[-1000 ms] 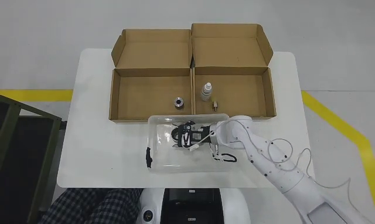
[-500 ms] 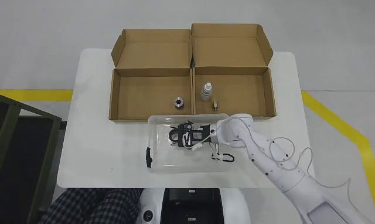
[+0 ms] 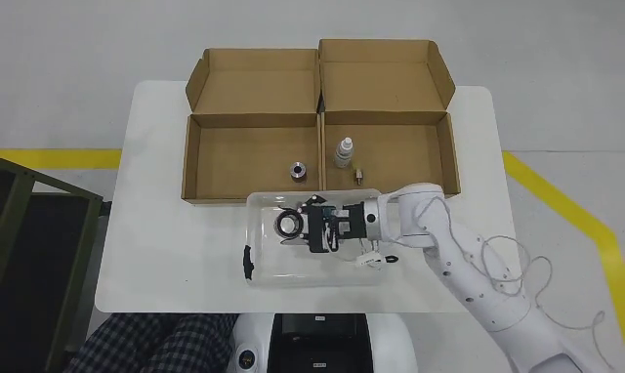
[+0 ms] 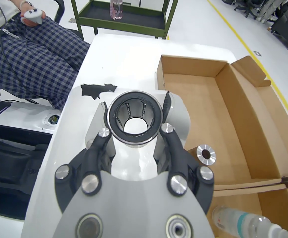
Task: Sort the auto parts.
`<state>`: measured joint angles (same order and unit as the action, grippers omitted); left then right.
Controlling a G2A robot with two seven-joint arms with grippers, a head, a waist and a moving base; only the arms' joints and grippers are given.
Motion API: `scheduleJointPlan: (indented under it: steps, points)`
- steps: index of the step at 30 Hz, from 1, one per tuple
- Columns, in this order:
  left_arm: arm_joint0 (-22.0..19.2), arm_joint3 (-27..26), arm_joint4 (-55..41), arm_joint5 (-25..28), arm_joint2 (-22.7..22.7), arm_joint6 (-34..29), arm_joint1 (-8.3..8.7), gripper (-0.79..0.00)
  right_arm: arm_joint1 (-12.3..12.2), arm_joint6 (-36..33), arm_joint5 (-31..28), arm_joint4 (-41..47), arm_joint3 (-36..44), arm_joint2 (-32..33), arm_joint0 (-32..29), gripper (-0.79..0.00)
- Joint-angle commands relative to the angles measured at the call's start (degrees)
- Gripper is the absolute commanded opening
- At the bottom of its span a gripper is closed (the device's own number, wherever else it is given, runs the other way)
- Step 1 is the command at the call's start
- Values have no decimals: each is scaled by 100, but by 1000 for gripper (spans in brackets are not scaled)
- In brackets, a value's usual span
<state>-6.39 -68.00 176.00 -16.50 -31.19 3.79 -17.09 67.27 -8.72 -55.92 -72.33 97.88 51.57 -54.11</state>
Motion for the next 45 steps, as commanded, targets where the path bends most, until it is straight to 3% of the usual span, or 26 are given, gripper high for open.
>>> scheduleJointPlan:
  steps: [1,26,45]
  points:
    - [0,0,0,0,0,0,0,0,-23,-49,-36,72,135,85,-31,-785]
    - [0,0,0,0,0,0,0,0,-225,32,174,1016,1229,1398,38,-785]
    - [0,0,0,0,0,0,0,0,-276,86,295,1188,1164,1601,49,-785]
